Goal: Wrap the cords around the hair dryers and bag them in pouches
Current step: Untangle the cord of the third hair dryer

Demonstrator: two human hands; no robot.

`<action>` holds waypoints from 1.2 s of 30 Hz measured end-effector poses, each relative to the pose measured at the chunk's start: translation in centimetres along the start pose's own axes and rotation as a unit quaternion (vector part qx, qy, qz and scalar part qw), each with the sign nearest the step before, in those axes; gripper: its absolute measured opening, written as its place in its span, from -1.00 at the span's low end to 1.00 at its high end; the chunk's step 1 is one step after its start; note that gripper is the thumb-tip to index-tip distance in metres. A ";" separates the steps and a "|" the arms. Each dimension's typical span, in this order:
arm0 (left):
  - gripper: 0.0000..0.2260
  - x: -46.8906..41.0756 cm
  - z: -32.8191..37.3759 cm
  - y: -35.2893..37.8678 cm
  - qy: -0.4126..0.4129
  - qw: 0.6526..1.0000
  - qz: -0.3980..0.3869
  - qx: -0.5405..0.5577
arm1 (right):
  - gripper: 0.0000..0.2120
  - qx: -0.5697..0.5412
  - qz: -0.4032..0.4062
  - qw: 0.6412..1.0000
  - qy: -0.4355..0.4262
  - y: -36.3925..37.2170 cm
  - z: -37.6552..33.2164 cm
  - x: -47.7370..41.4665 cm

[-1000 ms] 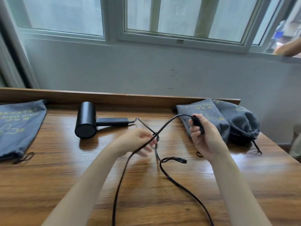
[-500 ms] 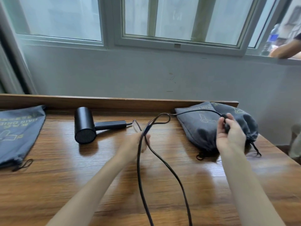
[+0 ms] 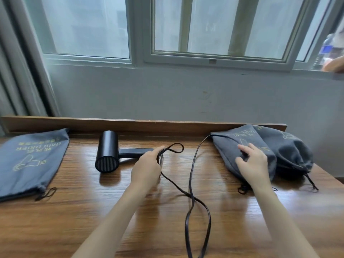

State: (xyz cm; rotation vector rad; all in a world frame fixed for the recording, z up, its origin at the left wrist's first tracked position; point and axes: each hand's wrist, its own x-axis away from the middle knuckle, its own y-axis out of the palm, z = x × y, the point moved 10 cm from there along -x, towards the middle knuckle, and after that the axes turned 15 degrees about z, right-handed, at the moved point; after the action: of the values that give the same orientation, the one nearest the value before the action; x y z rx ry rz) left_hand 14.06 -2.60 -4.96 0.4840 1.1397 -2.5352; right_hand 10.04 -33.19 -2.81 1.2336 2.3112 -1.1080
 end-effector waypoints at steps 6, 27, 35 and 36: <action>-0.63 0.9 1.4 1.2 -0.034 0.987 -0.025 0.156 | -0.83 -0.152 -0.266 0.948 -0.086 4.8 -9.6 9.0; -0.46 0.4 -3.3 -2.1 -0.117 0.946 0.002 0.302 | -0.71 -0.170 -0.128 0.977 0.033 2.3 -0.7 1.7; -0.61 2.1 -0.2 0.9 -0.060 0.950 -0.081 0.297 | -0.57 -0.006 -0.235 0.956 -0.174 4.7 -6.2 5.7; -0.60 2.4 0.5 1.3 -0.045 0.953 -0.084 0.288 | -0.56 -0.061 -0.258 0.951 -0.161 4.8 -7.8 6.7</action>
State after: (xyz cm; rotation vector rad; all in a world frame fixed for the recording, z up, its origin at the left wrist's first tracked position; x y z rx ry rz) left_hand 12.40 -4.11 -6.52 0.4094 0.4014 -2.9954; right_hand 10.64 -21.93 -3.85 0.3623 2.4481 -1.1886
